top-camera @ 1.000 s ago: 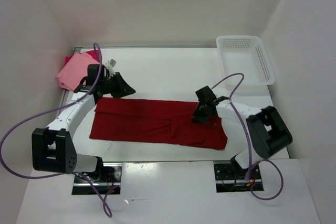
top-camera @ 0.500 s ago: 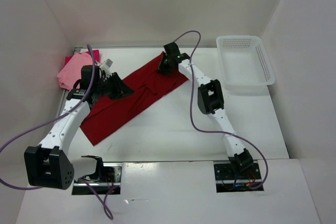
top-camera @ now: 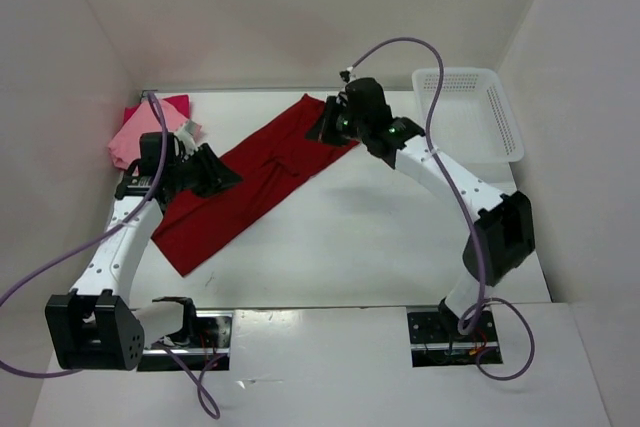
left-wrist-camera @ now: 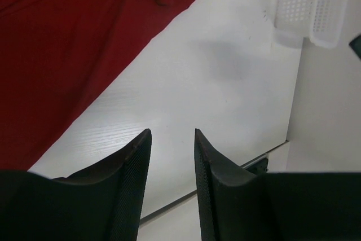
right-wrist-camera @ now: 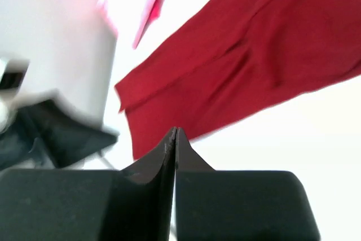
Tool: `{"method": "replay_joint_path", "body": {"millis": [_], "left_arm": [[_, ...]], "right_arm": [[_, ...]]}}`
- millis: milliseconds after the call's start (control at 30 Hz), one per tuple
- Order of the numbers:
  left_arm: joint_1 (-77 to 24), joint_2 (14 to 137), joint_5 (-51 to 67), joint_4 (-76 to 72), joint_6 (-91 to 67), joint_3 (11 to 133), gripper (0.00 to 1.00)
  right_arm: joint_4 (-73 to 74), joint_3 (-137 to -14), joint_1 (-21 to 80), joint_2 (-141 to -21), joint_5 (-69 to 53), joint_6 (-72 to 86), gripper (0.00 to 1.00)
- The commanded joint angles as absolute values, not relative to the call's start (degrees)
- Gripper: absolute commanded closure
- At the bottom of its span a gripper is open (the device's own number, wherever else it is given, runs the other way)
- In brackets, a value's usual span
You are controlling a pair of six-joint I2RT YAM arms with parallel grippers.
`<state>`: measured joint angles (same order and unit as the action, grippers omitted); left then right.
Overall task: Fold and stack the t-shirts
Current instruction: Rotate the tshirt 90 degrees
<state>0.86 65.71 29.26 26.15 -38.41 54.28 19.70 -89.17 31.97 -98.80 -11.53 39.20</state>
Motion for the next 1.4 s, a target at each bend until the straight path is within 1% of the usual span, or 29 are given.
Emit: {"method": "replay_joint_path", "body": {"millis": [0, 67, 100, 133, 200, 267, 333, 367, 433, 467, 500, 533, 567, 767, 900, 933, 1000, 1033, 1067, 1200, 1233, 1333, 1367], "left_arm": [[1.4, 66.5, 29.8, 25.9, -36.4, 52.7, 0.56], [1.4, 67.1, 30.9, 25.2, -36.4, 52.0, 0.56], [1.4, 67.1, 30.9, 25.2, -37.0, 52.0, 0.56], [1.4, 67.1, 30.9, 25.2, -37.0, 51.5, 0.56], [1.4, 66.5, 30.9, 25.2, -37.0, 51.5, 0.56], [1.4, 66.5, 30.9, 24.7, -37.0, 50.3, 0.56], [1.4, 66.0, 31.5, 24.0, -37.0, 49.4, 0.56], [1.4, 66.0, 32.1, 24.0, -37.0, 48.7, 0.56], [1.4, 66.0, 32.1, 23.5, -37.5, 47.9, 0.56], [1.4, 66.0, 32.1, 23.5, -37.5, 47.9, 0.56], [1.4, 66.0, 32.1, 23.5, -37.5, 47.2, 0.56], [1.4, 66.0, 32.1, 23.5, -37.5, 47.2, 0.56], [1.4, 66.0, 32.1, 22.9, -37.5, 46.7, 0.56], [1.4, 66.6, 32.1, 22.9, -37.5, 46.7, 0.56], [1.4, 67.1, 31.6, 22.9, -37.5, 47.2, 0.56], [1.4, 67.1, 31.6, 22.9, -37.5, 47.2, 0.56], [1.4, 67.1, 31.6, 22.9, -37.5, 47.2, 0.56], [1.4, 67.1, 31.6, 22.9, -37.5, 47.7, 0.56], [1.4, 67.1, 31.6, 22.9, -37.5, 47.7, 0.56], [1.4, 67.7, 31.6, 22.9, -37.5, 48.9, 0.56], [1.4, 67.7, 31.6, 22.9, -37.5, 48.9, 0.56], [1.9, 67.7, 31.6, 23.5, -38.1, 50.0, 0.56], [1.9, 67.7, 31.6, 24.0, -38.1, 50.5, 0.56]], "right_arm": [[12.7, -79.5, 33.8, -101.3, -14.1, 41.7, 1.00], [14.0, -82.0, 35.8, -102.6, -11.1, 39.7, 1.00], [15.5, -84.3, 35.9, -106.1, -11.1, 38.2, 0.91], [17.1, -89.6, 36.7, -108.5, -11.1, 36.7, 0.84], [21.9, -94.3, 37.8, -114.7, -7.9, 32.9, 0.72], [23.5, -99.3, 38.5, -118.0, -6.0, 31.5, 0.72], [25.0, -103.2, 38.5, -122.2, -2.7, 30.9, 0.84], [25.7, -104.7, 38.5, -123.6, -1.9, 30.9, 0.87], [26.8, -108.4, 38.5, -127.5, -0.6, 30.9, 0.87], [27.4, -109.2, 38.5, -128.4, -0.6, 30.9, 0.86], [27.4, -109.8, 38.5, -129.1, 0.0, 30.9, 0.81], [27.4, -109.8, 38.5, -129.7, 1.2, 31.5, 0.71], [27.4, -109.8, 38.5, -129.7, 1.2, 31.6, 0.67], [30.0, -115.0, 38.5, -135.3, 1.2, 29.9, 0.63], [30.7, -116.1, 38.5, -136.6, 0.4, 29.9, 0.63], [31.3, -116.1, 39.0, -136.6, 0.4, 29.9, 0.73], [31.9, -116.1, 39.0, -136.6, -0.4, 29.9, 0.81], [32.6, -116.1, 39.0, -136.1, -1.9, 29.9, 0.89], [33.6, -116.1, 39.0, -135.3, -2.8, 29.9, 0.91], [36.3, -117.9, 39.0, -133.1, -6.7, 29.1, 0.91], [38.0, -119.3, 39.0, -133.1, -8.1, 28.5, 0.89], [39.6, -120.2, 39.0, -134.5, -13.3, 27.9, 0.76], [39.6, -119.4, 39.0, -135.8, -15.0, 27.9, 0.61]]}}
